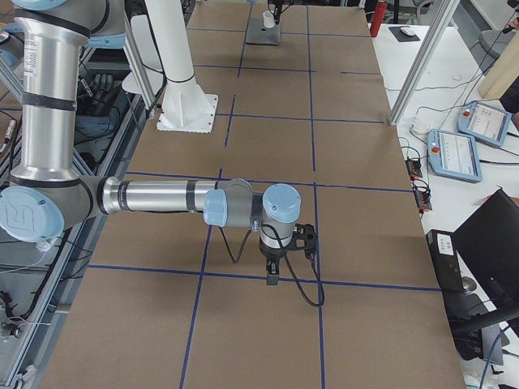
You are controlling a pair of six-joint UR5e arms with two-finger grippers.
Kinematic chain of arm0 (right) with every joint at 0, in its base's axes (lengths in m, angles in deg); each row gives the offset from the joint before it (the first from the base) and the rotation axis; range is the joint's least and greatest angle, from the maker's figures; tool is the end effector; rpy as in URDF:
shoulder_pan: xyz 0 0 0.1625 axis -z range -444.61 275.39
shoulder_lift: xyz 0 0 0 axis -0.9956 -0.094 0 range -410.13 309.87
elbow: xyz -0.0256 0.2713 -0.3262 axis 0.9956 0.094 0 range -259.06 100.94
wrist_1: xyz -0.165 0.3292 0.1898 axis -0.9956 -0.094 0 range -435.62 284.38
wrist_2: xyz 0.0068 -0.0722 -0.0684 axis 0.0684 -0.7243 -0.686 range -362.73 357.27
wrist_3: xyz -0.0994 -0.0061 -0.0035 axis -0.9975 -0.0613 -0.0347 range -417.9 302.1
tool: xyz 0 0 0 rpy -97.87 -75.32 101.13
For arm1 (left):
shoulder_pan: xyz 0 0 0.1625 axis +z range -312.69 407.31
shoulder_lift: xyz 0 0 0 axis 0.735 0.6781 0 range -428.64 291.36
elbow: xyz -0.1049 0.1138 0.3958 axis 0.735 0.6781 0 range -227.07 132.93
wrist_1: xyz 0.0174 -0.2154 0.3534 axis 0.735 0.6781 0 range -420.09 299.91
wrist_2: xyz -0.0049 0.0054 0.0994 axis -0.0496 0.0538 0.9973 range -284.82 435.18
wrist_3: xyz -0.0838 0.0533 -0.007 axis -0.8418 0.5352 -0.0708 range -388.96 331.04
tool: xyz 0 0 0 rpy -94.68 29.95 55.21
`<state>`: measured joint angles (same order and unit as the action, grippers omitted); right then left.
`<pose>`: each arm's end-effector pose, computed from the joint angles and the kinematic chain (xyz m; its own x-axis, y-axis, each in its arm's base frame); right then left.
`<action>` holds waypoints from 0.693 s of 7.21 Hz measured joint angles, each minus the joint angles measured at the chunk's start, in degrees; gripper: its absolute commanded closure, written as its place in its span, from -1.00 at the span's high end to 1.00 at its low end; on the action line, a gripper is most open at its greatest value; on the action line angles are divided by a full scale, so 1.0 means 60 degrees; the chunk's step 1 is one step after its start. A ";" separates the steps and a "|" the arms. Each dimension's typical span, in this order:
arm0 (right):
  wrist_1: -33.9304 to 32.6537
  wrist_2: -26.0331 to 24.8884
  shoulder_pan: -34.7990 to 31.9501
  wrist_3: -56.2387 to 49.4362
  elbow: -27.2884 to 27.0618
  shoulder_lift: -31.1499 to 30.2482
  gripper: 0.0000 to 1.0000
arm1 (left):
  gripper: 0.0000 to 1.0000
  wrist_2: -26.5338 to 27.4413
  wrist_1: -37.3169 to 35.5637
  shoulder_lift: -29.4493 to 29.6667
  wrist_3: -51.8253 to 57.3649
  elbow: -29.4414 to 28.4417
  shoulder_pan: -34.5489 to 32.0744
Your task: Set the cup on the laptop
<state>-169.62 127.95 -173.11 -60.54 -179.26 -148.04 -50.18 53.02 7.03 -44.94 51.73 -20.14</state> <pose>0.0571 -0.4324 0.6464 0.7566 -0.0463 0.6523 0.0611 0.9981 0.0000 0.0855 -0.4028 0.6594 0.7603 0.2135 -0.6135 -0.1626 0.9769 0.1385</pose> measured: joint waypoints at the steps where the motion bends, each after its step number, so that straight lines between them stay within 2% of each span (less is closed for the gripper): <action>1: -0.0003 -0.0002 0.0000 0.0000 0.0000 0.0000 1.00 | -1.00 0.0011 -0.0005 -0.0125 0.0264 -0.0216 -0.0169; 5: -0.0006 0.0001 0.0000 0.0000 0.0000 0.0000 1.00 | -1.00 -0.0068 0.0242 -0.0033 0.0401 -0.0973 -0.0198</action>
<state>-169.66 127.96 -173.11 -60.54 -179.26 -148.04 -50.59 54.47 6.84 -42.54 45.89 -21.33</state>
